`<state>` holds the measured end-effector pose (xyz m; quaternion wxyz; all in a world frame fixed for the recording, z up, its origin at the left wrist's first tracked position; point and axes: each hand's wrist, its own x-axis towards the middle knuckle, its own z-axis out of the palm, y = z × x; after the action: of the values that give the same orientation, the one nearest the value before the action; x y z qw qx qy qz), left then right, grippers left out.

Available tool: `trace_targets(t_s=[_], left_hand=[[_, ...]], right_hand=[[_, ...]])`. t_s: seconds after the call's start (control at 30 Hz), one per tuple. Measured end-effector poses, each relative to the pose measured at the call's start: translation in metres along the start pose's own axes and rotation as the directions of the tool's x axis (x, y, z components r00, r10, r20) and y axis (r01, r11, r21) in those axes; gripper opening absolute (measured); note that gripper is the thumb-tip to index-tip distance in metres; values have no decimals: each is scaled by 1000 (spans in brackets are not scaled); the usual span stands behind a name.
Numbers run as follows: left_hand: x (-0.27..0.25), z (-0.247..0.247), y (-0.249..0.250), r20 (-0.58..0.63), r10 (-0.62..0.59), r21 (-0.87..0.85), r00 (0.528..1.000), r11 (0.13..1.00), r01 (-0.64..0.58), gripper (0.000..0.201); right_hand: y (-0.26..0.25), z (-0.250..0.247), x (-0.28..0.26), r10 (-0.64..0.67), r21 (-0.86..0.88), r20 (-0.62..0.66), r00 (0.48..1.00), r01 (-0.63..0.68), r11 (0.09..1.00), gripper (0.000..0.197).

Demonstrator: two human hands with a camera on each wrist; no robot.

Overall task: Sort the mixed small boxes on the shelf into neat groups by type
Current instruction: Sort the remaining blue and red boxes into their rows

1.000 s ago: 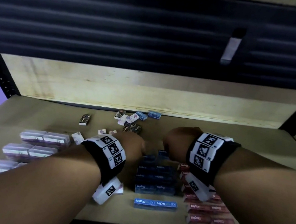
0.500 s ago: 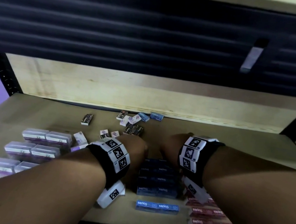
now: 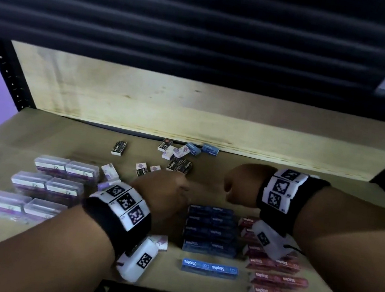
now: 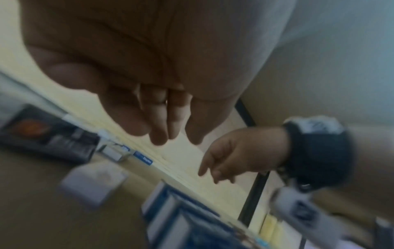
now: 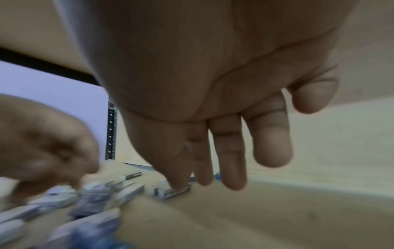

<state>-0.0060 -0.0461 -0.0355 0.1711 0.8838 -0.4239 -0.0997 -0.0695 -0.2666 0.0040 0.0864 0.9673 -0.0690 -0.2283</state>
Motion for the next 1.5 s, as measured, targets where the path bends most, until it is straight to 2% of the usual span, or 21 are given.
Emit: trace_targets(t_s=[0.07,0.13,0.27,0.47,0.57,0.77,0.9,1.0,1.17,1.3,1.5], left_hand=[[-13,6,-4,-105,-15,-85,994,996,6,31],[-23,13,-9,-153,-69,-160,986,986,44,30],[-34,20,-22,-178,-153,-253,972,962,106,25],[-40,24,-39,-189,-185,-405,964,909,95,46],[-39,28,-47,-181,-182,-410,967,907,94,50],[-38,33,-59,-136,-127,-373,983,925,68,47],[-38,34,-62,-128,-108,-379,986,924,52,50],[-40,33,-65,-113,-93,-385,989,922,43,43],[-40,36,-67,-149,-103,-442,983,896,27,62],[-38,39,-68,-142,-135,-487,981,872,49,59],[-37,41,-67,-136,-179,-498,974,863,89,56]], right_hand=[[7,-5,3,13,-14,17,1000,-13,1000,33],[8,-14,5,19,5,4,1000,-19,1000,34],[7,-26,14,49,-17,-7,999,-49,999,38],[6,-37,38,114,30,-59,992,-113,993,44],[7,-36,53,149,68,-84,985,-143,987,51],[7,-27,85,191,49,-139,972,-186,981,53],[11,-22,107,203,45,-111,973,-199,979,52],[13,-21,119,199,49,-111,974,-195,980,48],[10,-17,135,219,36,-172,961,-216,976,56],[6,-13,146,195,26,-147,970,-194,981,57],[2,1,156,142,22,-195,970,-141,990,60]])
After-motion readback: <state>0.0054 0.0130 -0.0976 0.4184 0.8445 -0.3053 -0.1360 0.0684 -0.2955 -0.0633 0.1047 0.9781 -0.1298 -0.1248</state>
